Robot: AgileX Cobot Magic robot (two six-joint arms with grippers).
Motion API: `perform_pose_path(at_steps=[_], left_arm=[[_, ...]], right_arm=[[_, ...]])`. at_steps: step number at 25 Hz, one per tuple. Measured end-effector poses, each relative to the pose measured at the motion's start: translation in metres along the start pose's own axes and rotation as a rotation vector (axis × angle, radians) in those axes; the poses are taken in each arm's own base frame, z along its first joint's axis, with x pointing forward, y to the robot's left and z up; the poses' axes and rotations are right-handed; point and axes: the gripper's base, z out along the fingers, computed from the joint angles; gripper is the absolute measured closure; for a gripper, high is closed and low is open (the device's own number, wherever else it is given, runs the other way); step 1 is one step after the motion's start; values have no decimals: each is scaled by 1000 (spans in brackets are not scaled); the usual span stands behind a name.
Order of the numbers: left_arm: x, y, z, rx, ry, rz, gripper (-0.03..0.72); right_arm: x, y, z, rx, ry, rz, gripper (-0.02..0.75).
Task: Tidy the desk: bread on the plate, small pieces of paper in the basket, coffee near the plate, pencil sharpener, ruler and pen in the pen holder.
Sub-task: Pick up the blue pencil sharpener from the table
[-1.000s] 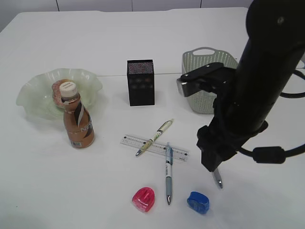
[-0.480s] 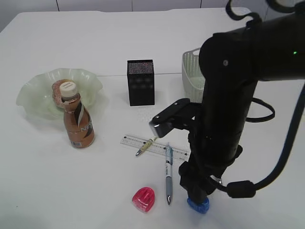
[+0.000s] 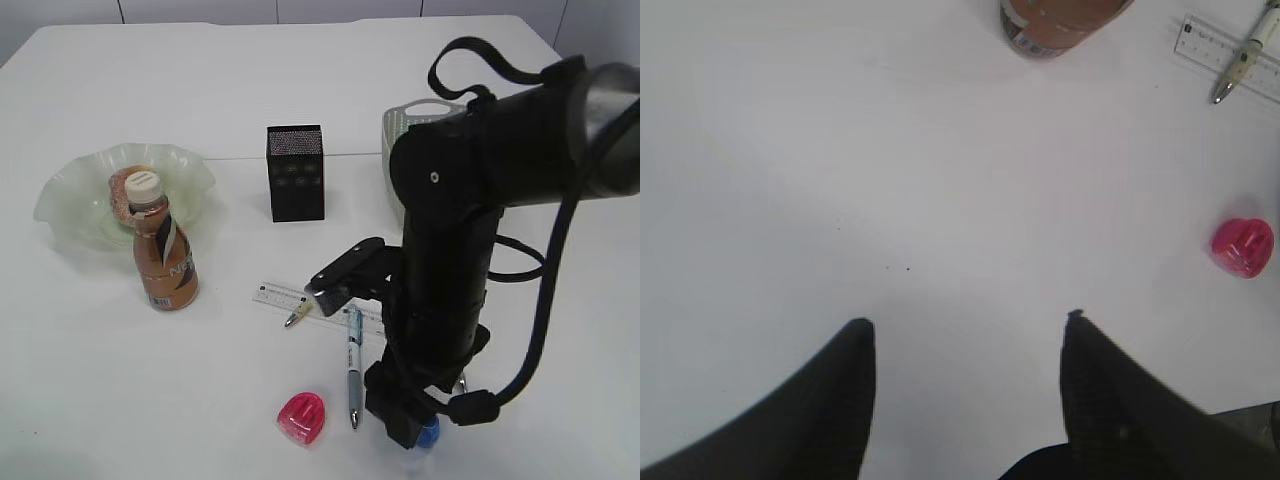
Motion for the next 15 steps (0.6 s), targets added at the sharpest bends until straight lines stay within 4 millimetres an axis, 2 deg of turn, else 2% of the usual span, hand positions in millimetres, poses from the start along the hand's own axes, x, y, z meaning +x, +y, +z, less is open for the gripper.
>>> perform_pose_path(at_steps=[4, 15], left_arm=[[0, 0, 0, 0, 0, 0, 255], [-1, 0, 0, -2, -8, 1, 255]], right_arm=[[-5, -4, 16, 8, 22, -9, 188], [-13, -8, 32, 14, 17, -13, 219]])
